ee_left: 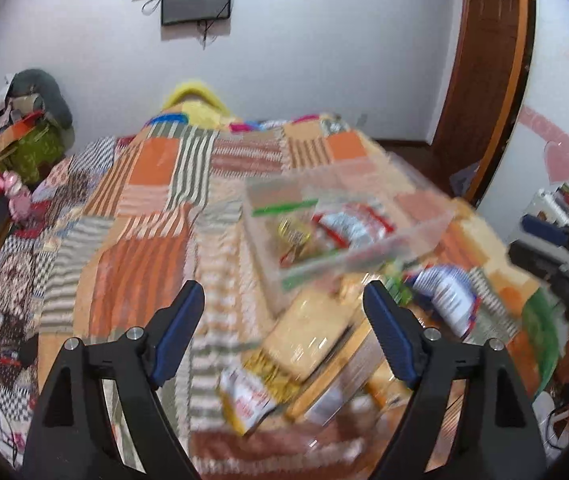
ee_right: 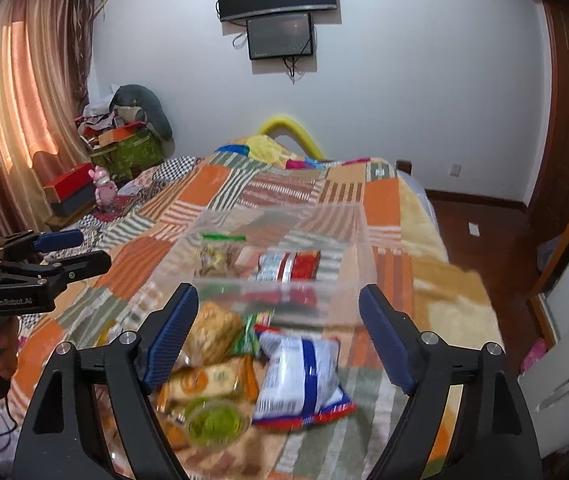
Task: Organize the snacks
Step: 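Grasp white-yellow packet with left tool while right tool grasps blue-and-white bag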
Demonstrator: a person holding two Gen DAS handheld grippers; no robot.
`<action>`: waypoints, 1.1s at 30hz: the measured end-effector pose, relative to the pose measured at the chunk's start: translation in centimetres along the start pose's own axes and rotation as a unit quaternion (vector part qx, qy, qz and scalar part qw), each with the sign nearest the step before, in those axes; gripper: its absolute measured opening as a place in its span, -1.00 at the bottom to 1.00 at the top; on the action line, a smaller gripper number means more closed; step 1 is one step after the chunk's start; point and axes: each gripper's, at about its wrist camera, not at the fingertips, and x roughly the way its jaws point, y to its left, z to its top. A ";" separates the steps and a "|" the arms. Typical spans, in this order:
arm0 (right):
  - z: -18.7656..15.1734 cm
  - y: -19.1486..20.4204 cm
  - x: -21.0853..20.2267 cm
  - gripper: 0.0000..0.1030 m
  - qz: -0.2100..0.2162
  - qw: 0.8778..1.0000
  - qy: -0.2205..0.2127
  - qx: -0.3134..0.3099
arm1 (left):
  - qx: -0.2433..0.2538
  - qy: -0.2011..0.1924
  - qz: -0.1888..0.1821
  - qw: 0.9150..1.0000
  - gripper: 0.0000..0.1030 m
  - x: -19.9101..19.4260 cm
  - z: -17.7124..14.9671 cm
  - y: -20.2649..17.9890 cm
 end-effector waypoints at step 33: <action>-6.1 -0.8 5.5 -0.09 -0.005 0.994 0.106 0.041 | -0.047 0.071 0.015 0.996 -0.58 4.5 -7.5 2.9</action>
